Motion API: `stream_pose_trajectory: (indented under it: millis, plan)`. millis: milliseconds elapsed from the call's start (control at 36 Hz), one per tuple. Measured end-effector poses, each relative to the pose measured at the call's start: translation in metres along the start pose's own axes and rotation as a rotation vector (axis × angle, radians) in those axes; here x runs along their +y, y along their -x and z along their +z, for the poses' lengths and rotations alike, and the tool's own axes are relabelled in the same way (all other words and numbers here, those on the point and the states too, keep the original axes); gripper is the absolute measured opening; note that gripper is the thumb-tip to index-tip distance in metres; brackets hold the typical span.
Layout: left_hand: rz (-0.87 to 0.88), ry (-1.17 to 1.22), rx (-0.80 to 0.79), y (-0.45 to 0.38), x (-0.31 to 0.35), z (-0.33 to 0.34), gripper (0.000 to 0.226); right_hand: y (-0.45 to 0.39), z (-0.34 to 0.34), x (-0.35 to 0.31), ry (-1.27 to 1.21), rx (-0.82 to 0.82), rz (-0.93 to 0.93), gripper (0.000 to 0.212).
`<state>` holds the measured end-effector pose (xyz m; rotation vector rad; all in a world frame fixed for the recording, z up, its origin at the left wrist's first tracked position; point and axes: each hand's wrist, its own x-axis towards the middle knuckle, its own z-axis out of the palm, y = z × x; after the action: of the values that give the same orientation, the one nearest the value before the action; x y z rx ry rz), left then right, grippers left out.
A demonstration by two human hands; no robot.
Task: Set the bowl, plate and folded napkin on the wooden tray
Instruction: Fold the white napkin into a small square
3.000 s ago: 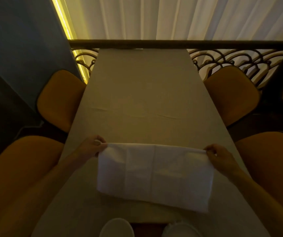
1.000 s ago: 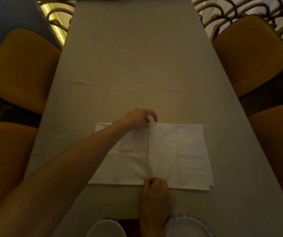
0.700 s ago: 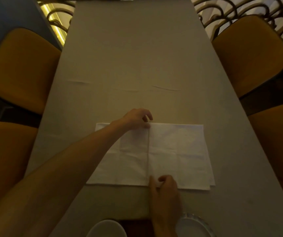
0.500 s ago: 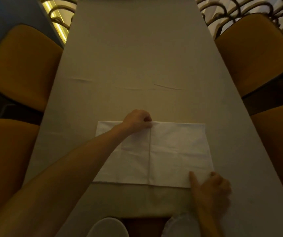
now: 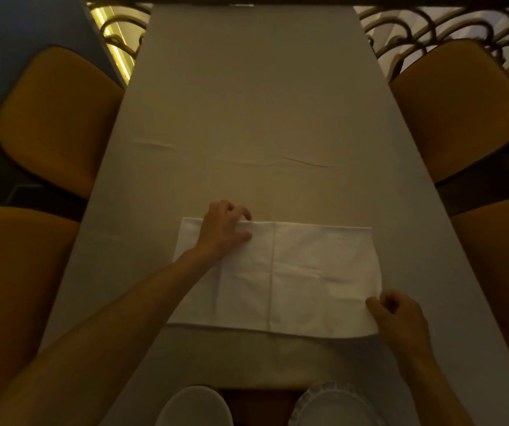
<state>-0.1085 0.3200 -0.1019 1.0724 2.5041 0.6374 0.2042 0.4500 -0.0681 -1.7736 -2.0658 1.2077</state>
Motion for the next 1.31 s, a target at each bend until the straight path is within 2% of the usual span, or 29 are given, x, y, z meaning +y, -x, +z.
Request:
stream_pose_trajectory:
  millis: [111,194,250,333,389,444,528,611,667,722,778,833,889,1000,1056,1139,1250,1306]
  plan:
    - [-0.014,0.059,0.125,0.018,-0.021,-0.005,0.022,0.009,-0.004,-0.019,-0.179,-0.055,-0.083,0.025]
    - [-0.016,0.012,0.142,0.035,-0.042,-0.011,0.019,0.019,-0.004,-0.04,-0.32,-0.106,-0.145,0.012]
    - [-0.028,-0.031,0.153,0.049,-0.056,-0.015,0.02,0.026,-0.001,-0.058,-0.378,-0.133,-0.189,0.016]
    - [-0.014,-0.133,0.15,0.069,-0.076,-0.022,0.029,0.037,0.008,-0.082,-0.462,-0.192,-0.249,0.026]
    - [-0.013,-0.199,0.088,0.082,-0.087,-0.027,0.044,0.044,0.017,-0.095,-0.493,-0.238,-0.286,0.017]
    - [-0.024,-0.252,0.027,0.094,-0.099,-0.031,0.054,0.05,0.029,-0.107,-0.482,-0.274,-0.331,0.016]
    - [-0.024,-0.277,0.011,0.107,-0.108,-0.035,0.057,0.062,0.052,-0.126,-0.431,-0.344,-0.396,0.009]
    - [-0.029,-0.269,-0.003,0.116,-0.115,-0.038,0.058,0.072,0.082,-0.139,-0.303,-0.371,-0.455,0.023]
    - [-0.034,-0.249,-0.013,0.119,-0.12,-0.038,0.059,0.078,0.106,-0.144,-0.231,-0.384,-0.455,0.018]
    - [-0.044,-0.228,-0.011,0.121,-0.12,-0.039,0.06,0.083,0.133,-0.147,-0.165,-0.369,-0.453,0.008]
    - [-0.061,-0.21,-0.015,0.122,-0.119,-0.038,0.062,0.088,0.16,-0.151,-0.119,-0.351,-0.464,0.02]
    - [-0.077,-0.184,-0.016,0.121,-0.117,-0.036,0.064,0.095,0.187,-0.154,-0.058,-0.334,-0.496,0.016]
    - [-0.084,-0.152,-0.031,0.12,-0.117,-0.036,0.064,0.101,0.213,-0.153,0.031,-0.343,-0.546,0.026]
    - [-0.092,-0.102,-0.063,0.119,-0.114,-0.039,0.081,0.111,0.239,-0.151,0.145,-0.333,-0.605,0.014]
    - [-0.138,-0.026,-0.028,0.115,-0.11,-0.041,0.069,0.11,0.243,-0.148,0.193,-0.328,-0.641,0.026]
    - [-0.205,0.05,0.011,0.109,-0.107,-0.039,0.033,0.105,0.235,-0.146,0.191,-0.342,-0.638,0.035]
    - [-0.418,0.377,0.142,0.1,-0.096,-0.044,0.034,0.096,0.206,-0.138,0.006,-0.52,-0.537,0.033]
    - [-0.432,0.224,0.056,0.087,-0.094,-0.045,0.035,0.083,0.188,-0.132,0.067,-0.458,-0.541,0.025]
